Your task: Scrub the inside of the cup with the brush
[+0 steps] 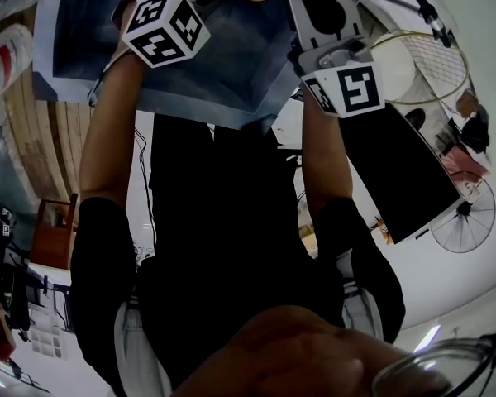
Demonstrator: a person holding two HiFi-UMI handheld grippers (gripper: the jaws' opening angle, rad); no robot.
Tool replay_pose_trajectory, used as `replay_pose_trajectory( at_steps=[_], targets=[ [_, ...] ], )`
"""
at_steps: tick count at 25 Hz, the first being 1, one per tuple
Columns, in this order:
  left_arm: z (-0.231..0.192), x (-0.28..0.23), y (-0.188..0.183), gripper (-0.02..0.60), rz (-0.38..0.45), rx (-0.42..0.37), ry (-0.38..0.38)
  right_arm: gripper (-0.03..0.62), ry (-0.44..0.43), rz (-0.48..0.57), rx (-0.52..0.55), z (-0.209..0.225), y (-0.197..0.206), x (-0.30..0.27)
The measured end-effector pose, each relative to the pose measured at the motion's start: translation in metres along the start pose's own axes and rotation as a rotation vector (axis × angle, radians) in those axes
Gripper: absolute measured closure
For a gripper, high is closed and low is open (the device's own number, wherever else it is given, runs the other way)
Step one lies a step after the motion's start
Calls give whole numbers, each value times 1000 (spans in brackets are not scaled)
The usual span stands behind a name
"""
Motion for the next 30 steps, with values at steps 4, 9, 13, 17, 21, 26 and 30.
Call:
replay_pose_trajectory(
  at_steps=[4,9,13,17,21,26,30],
  targets=[
    [-1,1,2,500,-1,8,1,553,-4,-12,-17,-2,-2,-2],
    [1,-1,-1,500,-4,13,0,553,2,36,21,6,-39,40],
    [-1,-2,0,500,-5,14,2,553,-30,3,-7,7,-39,54],
    [-2,-2,-1,500,-10,22,3,553,-71,-98,-82,4,-8,34],
    [-4,-1,-3,500,-11,24,0,553,-72,-107,-114,3,2,15],
    [-2,0,-1,500,-21,25,1,553,-104,-42,-121,1,-15,24],
    [-2,-1,-2,500,-17,33,4,554,-133,86,-26,-12,-52,47]
  ],
)
Point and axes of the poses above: the fingertips, and each gripper's own axes: x backward along the fingers, z to its right, y out of its underside, the point moved 9 cm from there along x, backward along the fingers, and after that the axes turned 6 degrees about y, right-handed, at the moved point
